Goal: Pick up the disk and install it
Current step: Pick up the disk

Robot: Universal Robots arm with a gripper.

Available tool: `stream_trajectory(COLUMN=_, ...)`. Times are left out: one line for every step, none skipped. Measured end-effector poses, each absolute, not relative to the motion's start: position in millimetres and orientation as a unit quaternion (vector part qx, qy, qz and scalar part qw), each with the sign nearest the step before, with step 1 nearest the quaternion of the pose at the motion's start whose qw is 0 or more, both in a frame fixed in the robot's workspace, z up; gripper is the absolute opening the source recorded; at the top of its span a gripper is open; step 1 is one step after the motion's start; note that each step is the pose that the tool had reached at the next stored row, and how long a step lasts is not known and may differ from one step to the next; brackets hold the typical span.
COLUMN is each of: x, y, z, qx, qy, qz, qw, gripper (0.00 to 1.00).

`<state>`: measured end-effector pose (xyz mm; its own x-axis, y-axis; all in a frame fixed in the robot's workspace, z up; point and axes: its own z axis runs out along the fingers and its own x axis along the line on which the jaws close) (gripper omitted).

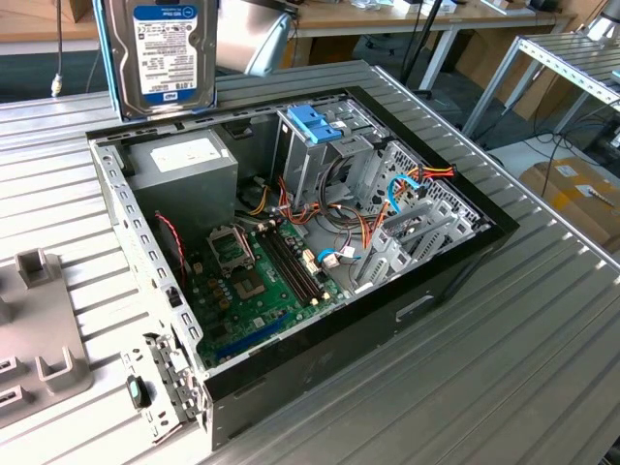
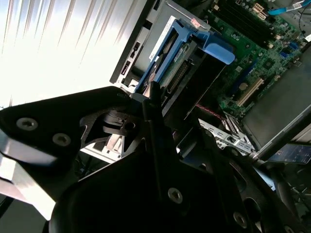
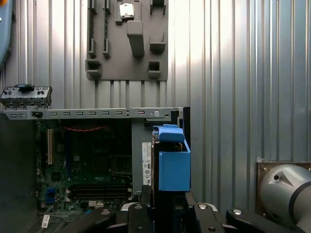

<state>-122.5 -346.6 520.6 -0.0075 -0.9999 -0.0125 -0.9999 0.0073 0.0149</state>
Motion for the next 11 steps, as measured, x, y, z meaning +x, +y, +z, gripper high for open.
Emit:
stream_trajectory(x=-120.4, y=-346.6, z=520.6, qx=0.704, qy=-0.710, qz=-0.010, qw=0.001, gripper=0.35)
stream_trajectory(x=-118.7, y=-346.6, z=520.5, qx=0.704, qy=-0.710, qz=-0.010, qw=0.001, gripper=0.35)
stream_trajectory(x=-117.1, y=-346.6, z=520.5, qx=0.704, qy=-0.710, qz=-0.010, qw=0.001, gripper=0.35)
stream_trajectory(x=-116.3, y=-346.6, z=520.6, qx=0.704, qy=-0.710, qz=-0.010, qw=0.001, gripper=0.35)
stream_trajectory(x=-116.1, y=-346.7, z=520.5, qx=0.704, qy=-0.710, qz=-0.010, qw=0.001, gripper=0.35)
stream_trajectory(x=-116.1, y=-346.6, z=520.5, qx=0.704, qy=-0.710, qz=-0.010, qw=0.001, gripper=0.35)
stream_trajectory(x=-116.0, y=-346.6, z=520.5, qx=0.704, qy=-0.710, qz=-0.010, qw=0.001, gripper=0.35)
stream_trajectory(x=-116.0, y=-346.6, z=520.5, qx=0.704, qy=-0.710, qz=-0.010, qw=0.001, gripper=0.35)
stream_trajectory(x=-116.0, y=-346.6, z=520.5, qx=0.704, qy=-0.710, qz=-0.010, qw=0.001, gripper=0.35)
stream_trajectory(x=-116.0, y=-346.6, z=520.5, qx=0.704, qy=-0.710, qz=-0.010, qw=0.001, gripper=0.35)
stream_trajectory(x=-115.9, y=-346.6, z=520.5, qx=0.704, qy=-0.710, qz=-0.010, qw=0.001, gripper=0.35)
